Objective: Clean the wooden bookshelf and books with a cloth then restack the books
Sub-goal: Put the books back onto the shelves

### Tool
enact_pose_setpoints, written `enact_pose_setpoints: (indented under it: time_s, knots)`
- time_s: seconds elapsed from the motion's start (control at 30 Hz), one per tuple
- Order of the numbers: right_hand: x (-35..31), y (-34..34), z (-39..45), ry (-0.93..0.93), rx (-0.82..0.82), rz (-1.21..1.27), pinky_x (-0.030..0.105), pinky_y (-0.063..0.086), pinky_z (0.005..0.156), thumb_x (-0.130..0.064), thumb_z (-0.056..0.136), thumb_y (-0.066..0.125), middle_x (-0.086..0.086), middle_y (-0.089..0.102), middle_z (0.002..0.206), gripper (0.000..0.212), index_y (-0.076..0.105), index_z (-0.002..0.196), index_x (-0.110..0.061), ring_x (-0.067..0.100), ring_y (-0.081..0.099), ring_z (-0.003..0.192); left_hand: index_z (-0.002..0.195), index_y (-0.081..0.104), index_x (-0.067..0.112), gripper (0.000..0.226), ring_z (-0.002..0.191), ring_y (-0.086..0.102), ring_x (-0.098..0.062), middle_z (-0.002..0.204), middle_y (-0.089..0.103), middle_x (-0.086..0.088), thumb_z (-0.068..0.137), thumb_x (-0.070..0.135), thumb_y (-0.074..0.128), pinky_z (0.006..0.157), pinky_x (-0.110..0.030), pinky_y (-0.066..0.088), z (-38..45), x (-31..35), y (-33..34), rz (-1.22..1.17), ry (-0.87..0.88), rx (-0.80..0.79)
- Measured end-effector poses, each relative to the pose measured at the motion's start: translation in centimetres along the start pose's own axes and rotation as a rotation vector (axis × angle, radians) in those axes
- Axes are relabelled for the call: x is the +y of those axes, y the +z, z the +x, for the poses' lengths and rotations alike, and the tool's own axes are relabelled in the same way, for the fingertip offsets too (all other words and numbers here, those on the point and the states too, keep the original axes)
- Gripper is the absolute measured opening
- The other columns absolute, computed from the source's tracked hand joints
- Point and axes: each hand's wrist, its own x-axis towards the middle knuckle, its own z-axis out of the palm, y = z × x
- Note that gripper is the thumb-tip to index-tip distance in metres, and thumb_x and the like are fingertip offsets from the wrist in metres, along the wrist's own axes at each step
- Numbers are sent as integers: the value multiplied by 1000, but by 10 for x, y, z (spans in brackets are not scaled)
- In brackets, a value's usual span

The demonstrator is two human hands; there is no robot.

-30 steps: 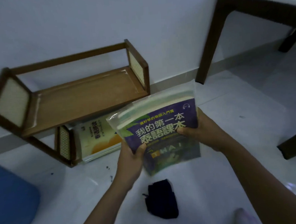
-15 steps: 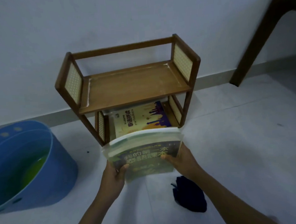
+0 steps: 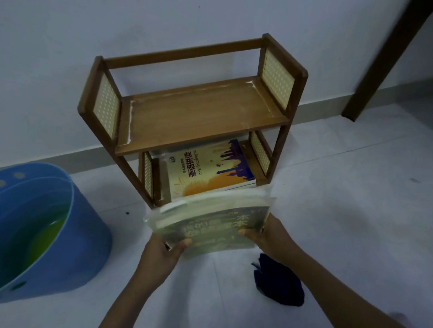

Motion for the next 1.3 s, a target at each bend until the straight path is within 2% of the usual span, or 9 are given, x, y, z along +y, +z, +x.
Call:
enact_pose_setpoints:
  time_s: [0.13,0.2,0.27,0.37,0.63,0.83,1.03,1.13,1.3]
  knots:
    - [2,-3,5,-4,-36,-8,13,52,75,-6,84,69,-12,64,102,35,56,112,-21,-9,61,93,138,33,31,86,116,40,18,126,38,42,67,35,81,87,-14,45,3,82,-33,256,308,58]
    - [0,-2,7,4,-47,-27,16,52,76,-8,84,69,-10,65,101,31,57,106,-26,-4,63,94,145,22,30,96,129,33,3,143,34,24,69,40,80,106,-27,35,12,116,-39,667,389,31]
    - [-1,-3,8,14,-55,-6,19,54,78,-6,84,68,-7,66,101,31,56,103,-28,3,64,96,144,26,28,90,130,41,-15,145,43,7,72,53,72,111,-37,29,26,132,-26,1049,387,-119]
    - [-3,-3,8,0,-65,28,21,55,81,-7,84,68,-8,65,104,34,55,110,-25,6,64,99,122,48,27,57,93,63,-18,109,65,3,78,58,63,83,-36,53,42,131,-7,1261,387,-187]
    - [33,10,-5,360,80,187,33,42,99,-10,75,80,0,36,139,94,19,146,-19,17,38,129,105,58,36,35,82,64,-15,92,68,10,77,57,63,73,-36,54,13,99,-43,767,171,-22]
    - [18,12,-9,261,-233,330,24,57,80,7,86,61,-3,74,102,28,63,111,-7,12,69,97,92,72,17,72,75,74,-22,84,77,-4,35,58,88,59,-30,58,-11,51,-82,-266,-125,8]
    - [11,-11,14,111,-89,10,40,57,85,-9,79,73,13,69,108,35,63,112,-8,24,66,101,101,64,21,39,89,68,-11,92,73,17,68,11,84,67,-16,55,-12,-36,-51,-186,-73,53]
    - [29,-4,16,90,-48,-126,49,53,91,-28,75,72,11,68,111,47,62,116,-7,24,64,104,103,70,25,42,98,67,-19,103,73,4,72,-1,78,85,-38,57,-10,-77,-40,-115,-54,60]
    - [55,3,14,140,12,-231,34,50,91,-5,83,68,7,63,108,37,57,119,-3,18,60,101,96,73,27,39,95,68,-21,103,73,3,74,-5,74,87,-41,56,-9,-94,-25,-100,-108,57]
